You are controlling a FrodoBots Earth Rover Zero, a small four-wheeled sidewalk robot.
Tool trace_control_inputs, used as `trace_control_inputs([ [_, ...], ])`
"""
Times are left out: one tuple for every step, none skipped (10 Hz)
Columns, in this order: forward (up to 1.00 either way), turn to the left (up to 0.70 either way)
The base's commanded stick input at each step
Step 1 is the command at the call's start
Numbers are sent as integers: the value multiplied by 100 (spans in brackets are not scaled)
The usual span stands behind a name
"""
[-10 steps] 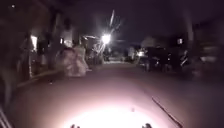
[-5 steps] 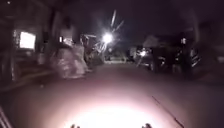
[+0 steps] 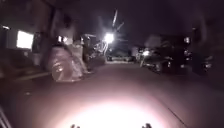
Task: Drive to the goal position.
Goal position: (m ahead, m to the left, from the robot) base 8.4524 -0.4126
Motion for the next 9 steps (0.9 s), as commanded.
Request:
trace_control_inputs([
  [100, -37],
  [100, -18],
  [100, 0],
  [100, 0],
  [100, 0],
  [100, 0],
  [100, -31],
  [100, -40],
  [100, -30],
])
